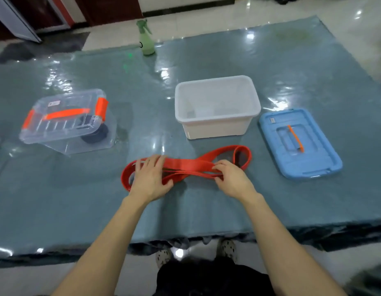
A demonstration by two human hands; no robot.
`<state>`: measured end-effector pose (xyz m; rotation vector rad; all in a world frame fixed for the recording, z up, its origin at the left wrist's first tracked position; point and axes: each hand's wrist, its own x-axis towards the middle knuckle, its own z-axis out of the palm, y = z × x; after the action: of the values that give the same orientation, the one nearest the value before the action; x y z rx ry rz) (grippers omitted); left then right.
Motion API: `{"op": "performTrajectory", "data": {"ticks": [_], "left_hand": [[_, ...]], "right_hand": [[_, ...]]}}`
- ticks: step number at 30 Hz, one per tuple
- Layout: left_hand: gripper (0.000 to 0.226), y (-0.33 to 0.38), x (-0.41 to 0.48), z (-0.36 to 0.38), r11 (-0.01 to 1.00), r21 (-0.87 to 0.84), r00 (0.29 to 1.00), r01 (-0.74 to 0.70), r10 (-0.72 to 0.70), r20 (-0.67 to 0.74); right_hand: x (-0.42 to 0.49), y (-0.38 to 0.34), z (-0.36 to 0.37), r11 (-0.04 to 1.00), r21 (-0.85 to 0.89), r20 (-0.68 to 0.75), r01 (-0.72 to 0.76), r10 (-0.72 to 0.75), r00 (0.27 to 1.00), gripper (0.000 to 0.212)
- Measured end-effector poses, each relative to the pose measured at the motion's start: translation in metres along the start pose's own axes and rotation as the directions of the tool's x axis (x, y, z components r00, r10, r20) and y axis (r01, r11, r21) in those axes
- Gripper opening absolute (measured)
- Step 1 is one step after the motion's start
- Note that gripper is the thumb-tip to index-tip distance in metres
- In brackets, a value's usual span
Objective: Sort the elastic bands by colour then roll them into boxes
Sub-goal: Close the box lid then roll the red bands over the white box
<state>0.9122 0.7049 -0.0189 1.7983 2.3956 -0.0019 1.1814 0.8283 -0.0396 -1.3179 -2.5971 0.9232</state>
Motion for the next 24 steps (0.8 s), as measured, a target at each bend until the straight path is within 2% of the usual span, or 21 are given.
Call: {"op": "performTrajectory", "data": {"ticks": [2,4,7,11,13,15,16,18,21,24], "left_hand": [[0.095,0.016,0.018,0.004,0.99,0.001,0.988,-0.144,0.144,0.055],[0.095,0.031,0.031,0.012,0.978,-0.001,0.967,-0.21,0.208,0.145],[0.072,0.041,0.042,0.027,0.974,-0.005,0.961,-0.227,0.225,0.159],[0.047,0.039,0.051,0.04,0.951,-0.056,0.942,-0.303,0.308,0.136],[0.05,0.043,0.052,0.043,0.941,-0.085,0.931,-0.329,0.338,0.14],[0.056,0.051,0.052,0.043,0.945,-0.149,0.929,-0.291,0.317,0.191],[0.054,0.056,0.052,0.041,0.951,-0.157,0.934,-0.266,0.294,0.201],[0.045,0.065,0.049,0.037,0.966,-0.118,0.962,-0.229,0.243,0.122],[0.057,0.08,0.037,0.035,0.98,-0.021,0.98,-0.199,0.2,0.022],[0.06,0.096,0.023,0.041,0.987,0.061,0.988,-0.149,0.147,0.038]], "right_hand": [[-0.006,-0.005,0.005,0.999,0.033,-0.044,-0.026,0.027,0.999,0.036],[-0.014,-0.012,0.011,0.994,0.095,-0.099,-0.059,0.068,0.993,0.037],[-0.031,-0.025,0.02,0.972,0.204,-0.232,-0.114,0.162,0.959,0.043],[-0.055,-0.023,0.027,0.927,0.298,-0.417,-0.229,0.342,0.842,0.049],[-0.058,-0.01,0.019,0.895,0.333,-0.459,-0.297,0.429,0.778,0.055],[-0.051,0.005,0.005,0.873,0.348,-0.457,-0.341,0.475,0.752,0.066],[-0.042,0.013,-0.002,0.871,0.351,-0.44,-0.344,0.478,0.76,0.072],[-0.02,0.031,-0.019,0.888,0.329,-0.361,-0.321,0.432,0.826,0.079],[0.011,0.055,-0.033,0.917,0.221,-0.155,-0.331,0.368,0.917,0.083],[0.017,0.072,-0.027,0.924,0.24,-0.164,-0.297,0.34,0.926,0.073]]}}
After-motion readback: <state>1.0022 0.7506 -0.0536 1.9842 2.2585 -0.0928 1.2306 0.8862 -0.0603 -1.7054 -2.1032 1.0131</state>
